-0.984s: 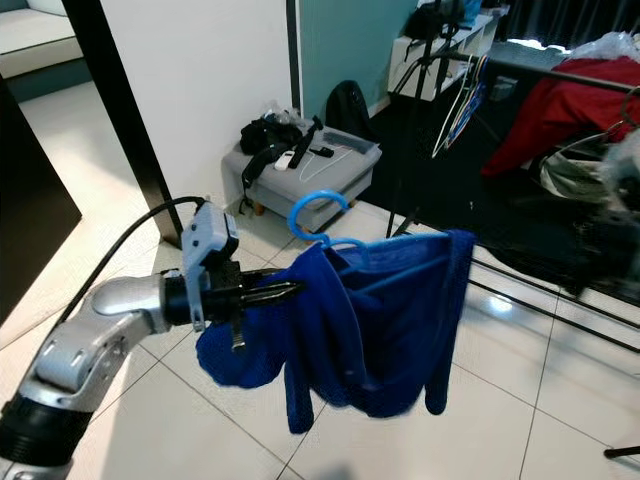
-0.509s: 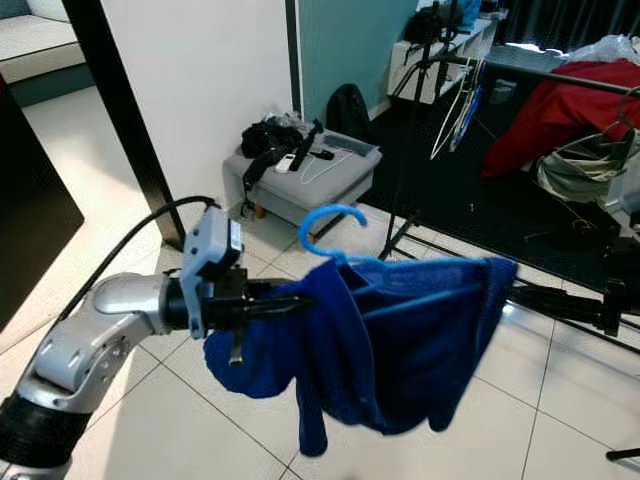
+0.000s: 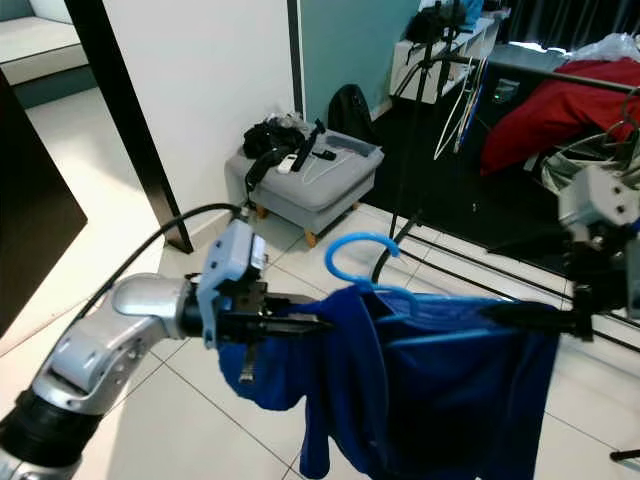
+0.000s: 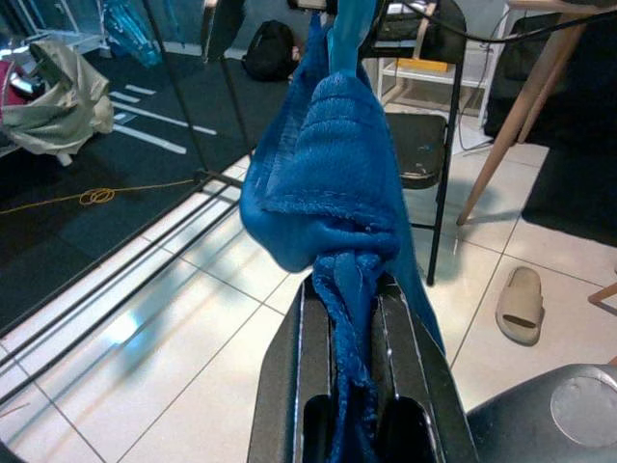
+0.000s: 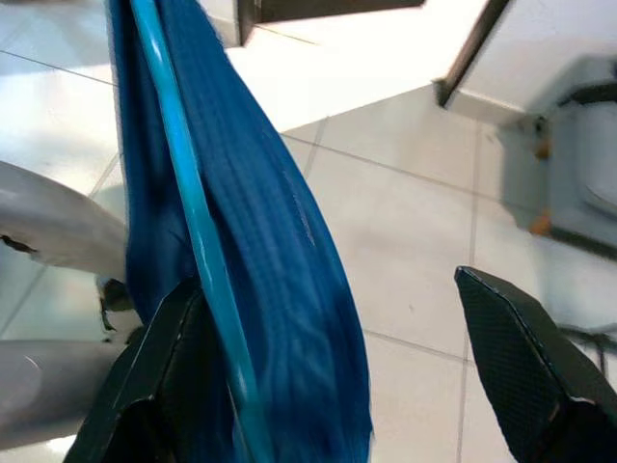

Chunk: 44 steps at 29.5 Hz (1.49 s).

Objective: Hang hanger

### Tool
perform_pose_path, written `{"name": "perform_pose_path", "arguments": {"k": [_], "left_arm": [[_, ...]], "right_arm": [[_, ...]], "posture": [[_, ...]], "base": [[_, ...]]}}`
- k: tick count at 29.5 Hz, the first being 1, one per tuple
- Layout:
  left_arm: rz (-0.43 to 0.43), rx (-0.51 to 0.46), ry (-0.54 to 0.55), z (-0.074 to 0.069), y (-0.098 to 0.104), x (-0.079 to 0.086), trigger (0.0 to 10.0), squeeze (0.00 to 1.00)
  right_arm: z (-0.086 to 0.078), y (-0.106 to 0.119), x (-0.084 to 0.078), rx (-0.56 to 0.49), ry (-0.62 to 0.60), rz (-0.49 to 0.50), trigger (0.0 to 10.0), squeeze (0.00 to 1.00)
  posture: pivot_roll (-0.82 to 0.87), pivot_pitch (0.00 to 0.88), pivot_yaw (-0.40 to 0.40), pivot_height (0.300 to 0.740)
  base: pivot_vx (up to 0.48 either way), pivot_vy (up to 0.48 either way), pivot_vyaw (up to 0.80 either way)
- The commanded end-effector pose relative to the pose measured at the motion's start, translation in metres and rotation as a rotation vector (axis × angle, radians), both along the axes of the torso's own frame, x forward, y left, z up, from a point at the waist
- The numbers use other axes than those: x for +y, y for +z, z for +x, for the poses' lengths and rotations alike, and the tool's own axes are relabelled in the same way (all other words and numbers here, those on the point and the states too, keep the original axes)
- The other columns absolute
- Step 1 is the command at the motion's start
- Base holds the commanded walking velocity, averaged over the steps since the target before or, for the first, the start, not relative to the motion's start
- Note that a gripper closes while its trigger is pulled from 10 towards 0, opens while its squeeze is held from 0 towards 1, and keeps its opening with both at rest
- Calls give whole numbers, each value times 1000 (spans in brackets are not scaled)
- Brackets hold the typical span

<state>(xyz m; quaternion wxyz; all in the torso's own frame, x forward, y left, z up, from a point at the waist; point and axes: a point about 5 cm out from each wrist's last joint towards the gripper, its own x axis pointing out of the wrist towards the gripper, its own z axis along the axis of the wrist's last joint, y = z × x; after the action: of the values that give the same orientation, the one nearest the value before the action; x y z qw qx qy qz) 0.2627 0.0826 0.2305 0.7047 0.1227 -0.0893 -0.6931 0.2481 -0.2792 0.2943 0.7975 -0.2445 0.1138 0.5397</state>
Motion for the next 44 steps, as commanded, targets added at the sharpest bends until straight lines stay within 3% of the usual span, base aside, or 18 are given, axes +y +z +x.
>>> {"name": "perform_pose_path", "arguments": {"k": [1,3,4,5,6,26,27,28,29,36,44], "left_arm": [[-4,-32,-60,-7,5,-8,10000,0],[-4,-32,-60,-7,5,-8,10000,0],[-3,-34,-73,-8,5,-9,10000,0],[-3,-34,-73,-8,5,-9,10000,0],[-2,-36,-81,-8,6,-11,10000,0],[-13,-48,-73,-3,6,-13,10000,0],[-19,-20,-75,-2,5,-13,10000,471],[-19,-20,-75,-2,5,-13,10000,471],[-29,16,-83,-1,5,-11,10000,1000],[-56,40,-86,2,9,-2,10000,1000],[-78,14,5,13,12,11,10000,1000]], "right_arm": [[1,-4,18,35,107,-13,10000,0],[1,-4,18,35,107,-13,10000,0],[3,-6,25,56,152,-22,8941,0],[3,-6,25,56,152,-22,8941,0],[3,-8,29,72,185,-31,0,0],[8,-9,38,131,286,-51,0,0],[8,-9,39,129,288,-52,0,0],[8,-9,39,129,288,-52,0,0],[9,-8,40,124,290,-52,0,0],[10,-3,39,103,288,-49,0,0],[9,3,31,79,247,-46,0,0]], "posture": [[-109,68,5,740],[-109,68,5,740],[-108,67,4,740],[-108,67,4,740],[-108,67,4,740],[-106,47,-7,740],[-107,43,-8,740],[-107,43,-8,740],[-108,43,-7,740],[-110,47,-8,740],[-113,58,-5,740]], "base": [[0,0,0],[0,0,0],[0,0,0],[0,0,0],[0,0,0],[0,0,0],[0,0,0],[0,0,0],[0,0,0],[0,0,0],[0,0,0]]}}
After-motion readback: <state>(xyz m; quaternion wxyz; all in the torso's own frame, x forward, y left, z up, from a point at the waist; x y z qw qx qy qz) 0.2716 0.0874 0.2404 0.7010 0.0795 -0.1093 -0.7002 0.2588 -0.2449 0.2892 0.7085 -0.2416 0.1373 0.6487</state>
